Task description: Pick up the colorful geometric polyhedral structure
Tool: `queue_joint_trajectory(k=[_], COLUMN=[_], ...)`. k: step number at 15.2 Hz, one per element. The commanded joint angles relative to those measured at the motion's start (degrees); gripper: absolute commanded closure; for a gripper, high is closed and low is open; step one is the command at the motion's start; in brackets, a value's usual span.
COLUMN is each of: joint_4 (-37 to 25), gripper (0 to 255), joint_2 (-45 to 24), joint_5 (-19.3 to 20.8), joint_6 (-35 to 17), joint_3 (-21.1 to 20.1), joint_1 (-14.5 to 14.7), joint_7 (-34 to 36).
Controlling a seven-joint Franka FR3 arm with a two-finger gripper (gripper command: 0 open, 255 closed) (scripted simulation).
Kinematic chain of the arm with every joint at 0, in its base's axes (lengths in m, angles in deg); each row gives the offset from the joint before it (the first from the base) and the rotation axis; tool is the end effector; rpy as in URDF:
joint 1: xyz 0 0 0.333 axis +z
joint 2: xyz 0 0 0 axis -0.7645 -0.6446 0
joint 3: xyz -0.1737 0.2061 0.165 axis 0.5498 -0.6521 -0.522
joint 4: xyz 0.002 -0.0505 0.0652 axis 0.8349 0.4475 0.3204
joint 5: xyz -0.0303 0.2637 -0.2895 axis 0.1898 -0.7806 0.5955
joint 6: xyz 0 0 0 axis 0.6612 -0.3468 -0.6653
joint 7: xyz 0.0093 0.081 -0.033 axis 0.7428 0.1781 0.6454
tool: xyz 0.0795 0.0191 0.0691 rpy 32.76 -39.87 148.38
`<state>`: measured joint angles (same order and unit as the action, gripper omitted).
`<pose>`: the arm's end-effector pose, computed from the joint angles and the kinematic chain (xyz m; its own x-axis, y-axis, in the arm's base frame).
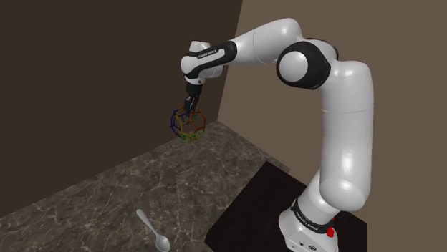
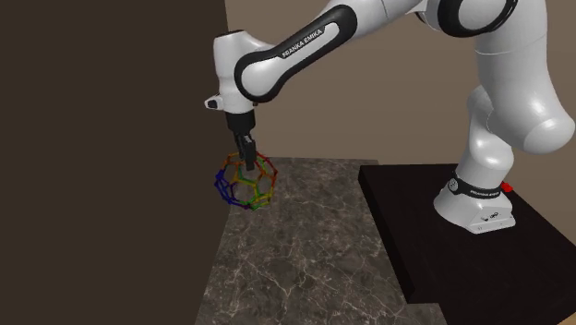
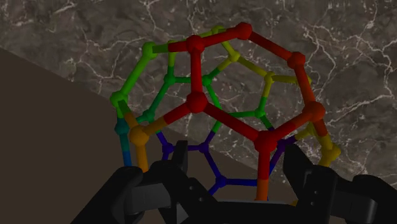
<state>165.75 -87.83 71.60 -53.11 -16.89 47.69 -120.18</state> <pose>0.6745 -0.0730 0.3213 0.9215 0.3884 0.0071 0.3876 -0.9183 -0.0805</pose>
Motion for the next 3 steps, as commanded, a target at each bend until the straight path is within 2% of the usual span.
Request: queue_joint_trajectory(k=[1, 3], joint_4=[-0.7, -0.7], gripper=[255, 255], joint_2=[0.7, 0.7], joint_5=[0.1, 0.1], joint_6=[1.3, 1.3], joint_3=[0.1, 0.1], joint_1=[0.0, 0.0], joint_7=[0.1, 0.1])
